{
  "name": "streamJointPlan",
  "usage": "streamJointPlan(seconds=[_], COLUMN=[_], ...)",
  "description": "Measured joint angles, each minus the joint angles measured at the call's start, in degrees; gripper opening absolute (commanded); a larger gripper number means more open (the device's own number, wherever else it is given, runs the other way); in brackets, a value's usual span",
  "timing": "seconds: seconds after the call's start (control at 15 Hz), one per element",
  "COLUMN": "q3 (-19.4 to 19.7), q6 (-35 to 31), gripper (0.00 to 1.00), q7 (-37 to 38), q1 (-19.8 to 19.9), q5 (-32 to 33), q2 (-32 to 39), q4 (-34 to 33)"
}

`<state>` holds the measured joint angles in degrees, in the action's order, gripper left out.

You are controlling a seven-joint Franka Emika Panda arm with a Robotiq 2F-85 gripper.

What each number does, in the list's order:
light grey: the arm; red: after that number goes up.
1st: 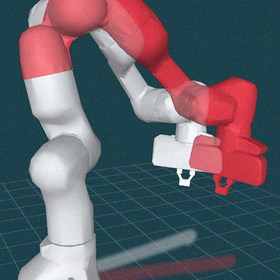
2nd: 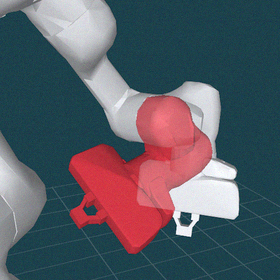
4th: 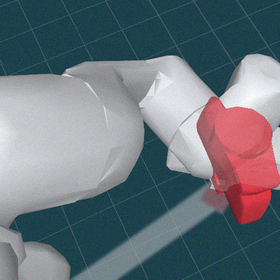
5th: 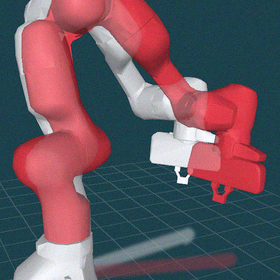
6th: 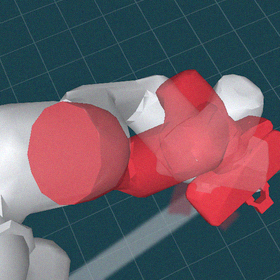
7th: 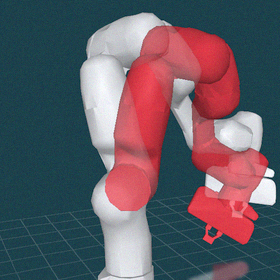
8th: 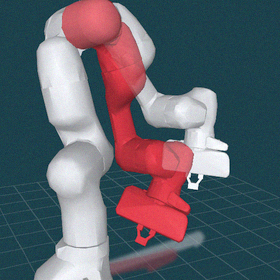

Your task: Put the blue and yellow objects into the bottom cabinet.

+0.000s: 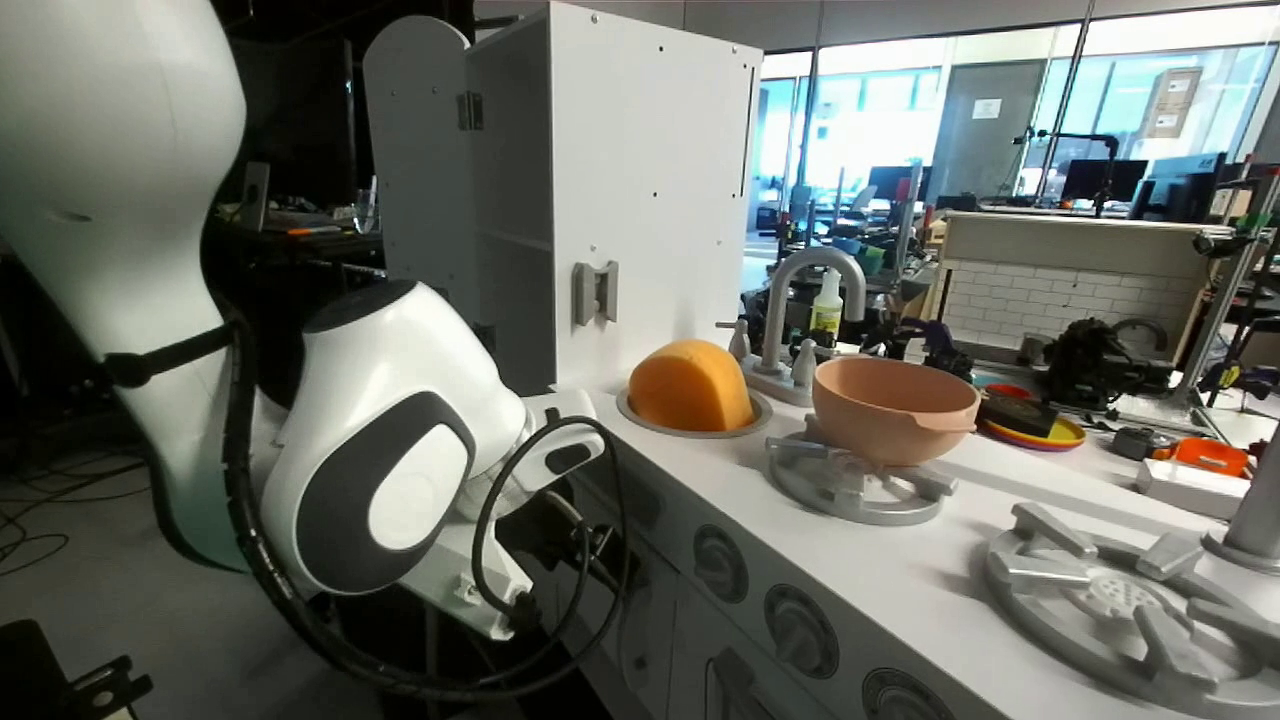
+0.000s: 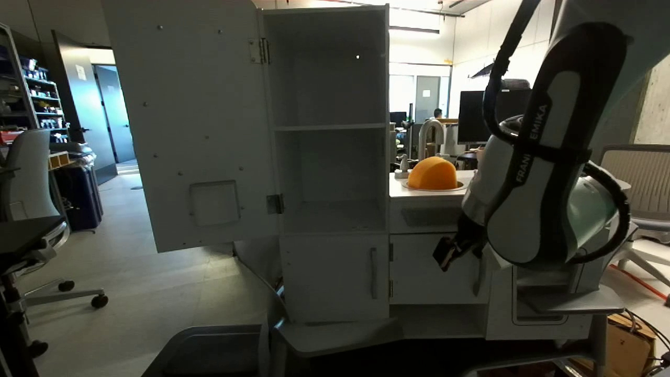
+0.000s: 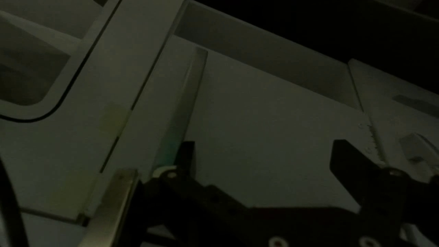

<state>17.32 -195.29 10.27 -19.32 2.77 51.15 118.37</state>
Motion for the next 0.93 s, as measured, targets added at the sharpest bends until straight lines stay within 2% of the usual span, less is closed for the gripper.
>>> streamJointPlan(seconds=[0.2, 0.6, 0.8, 0.93], q3=[-0.4, -2.1, -2.9, -3.2], q6=[-5.1, -4.6, 0.3, 8.3], gripper=[1.00, 1.00, 1.00, 1.00], q7=[-4.1, -10.2, -14.4, -16.3], q1=[-0.6, -0.3, 0.4, 0.9], q5=[-2.6, -3.1, -2.4, 0.1], q2=[-2.9, -18.7, -28.8, -35.6], q4=[5.9, 18.8, 24.3, 26.5])
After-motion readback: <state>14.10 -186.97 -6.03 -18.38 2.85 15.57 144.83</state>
